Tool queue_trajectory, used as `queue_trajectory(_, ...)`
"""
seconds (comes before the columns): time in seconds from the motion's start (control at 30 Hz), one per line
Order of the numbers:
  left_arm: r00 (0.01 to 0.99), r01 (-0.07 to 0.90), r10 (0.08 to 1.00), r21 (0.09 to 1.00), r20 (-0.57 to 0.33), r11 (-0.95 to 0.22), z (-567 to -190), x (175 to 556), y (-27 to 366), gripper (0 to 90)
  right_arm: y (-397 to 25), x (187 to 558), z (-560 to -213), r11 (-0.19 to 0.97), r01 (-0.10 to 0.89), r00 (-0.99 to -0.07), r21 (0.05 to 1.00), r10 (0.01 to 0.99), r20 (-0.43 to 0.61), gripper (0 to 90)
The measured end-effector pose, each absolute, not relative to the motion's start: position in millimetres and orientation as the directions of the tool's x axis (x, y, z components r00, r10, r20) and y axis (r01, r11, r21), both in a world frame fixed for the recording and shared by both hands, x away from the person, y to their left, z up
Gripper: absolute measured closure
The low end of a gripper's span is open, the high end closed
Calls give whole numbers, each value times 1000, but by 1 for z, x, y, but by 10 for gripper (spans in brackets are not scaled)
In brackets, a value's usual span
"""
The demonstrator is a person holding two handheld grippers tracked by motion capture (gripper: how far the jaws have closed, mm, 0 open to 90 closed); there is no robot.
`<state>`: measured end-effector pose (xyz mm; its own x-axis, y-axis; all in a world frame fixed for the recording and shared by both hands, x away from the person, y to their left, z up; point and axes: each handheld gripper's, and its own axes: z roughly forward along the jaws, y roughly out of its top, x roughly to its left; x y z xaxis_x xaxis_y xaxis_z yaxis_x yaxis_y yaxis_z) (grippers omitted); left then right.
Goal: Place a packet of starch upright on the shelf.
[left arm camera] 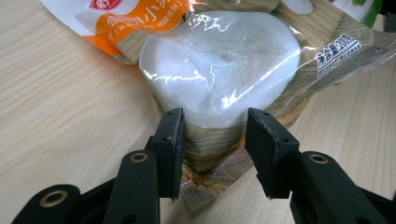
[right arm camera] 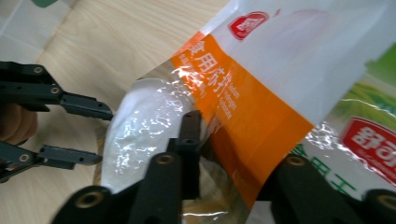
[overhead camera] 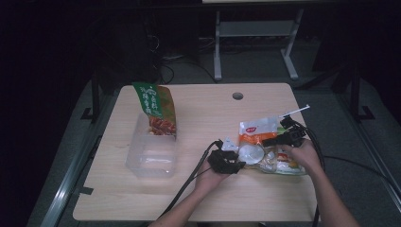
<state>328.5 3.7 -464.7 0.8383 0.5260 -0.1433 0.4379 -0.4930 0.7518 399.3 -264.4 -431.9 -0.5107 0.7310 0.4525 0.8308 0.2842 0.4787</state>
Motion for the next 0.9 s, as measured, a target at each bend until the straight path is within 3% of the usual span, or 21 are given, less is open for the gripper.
queue_trajectory(0.1,840,437,524,752,-144,-494,-464,328,4,558,-262,398,-431,300,820,-529,487,721,447,846)
queue_trajectory(0.2,841,434,521,755,-145,-492,-462,327,5,550,-260,397,-430,305,814,-538,495,717,444,879)
queue_trajectory(0.9,850,407,510,778,-131,-479,-446,310,31,486,-251,379,-402,296,734,-613,612,676,408,894)
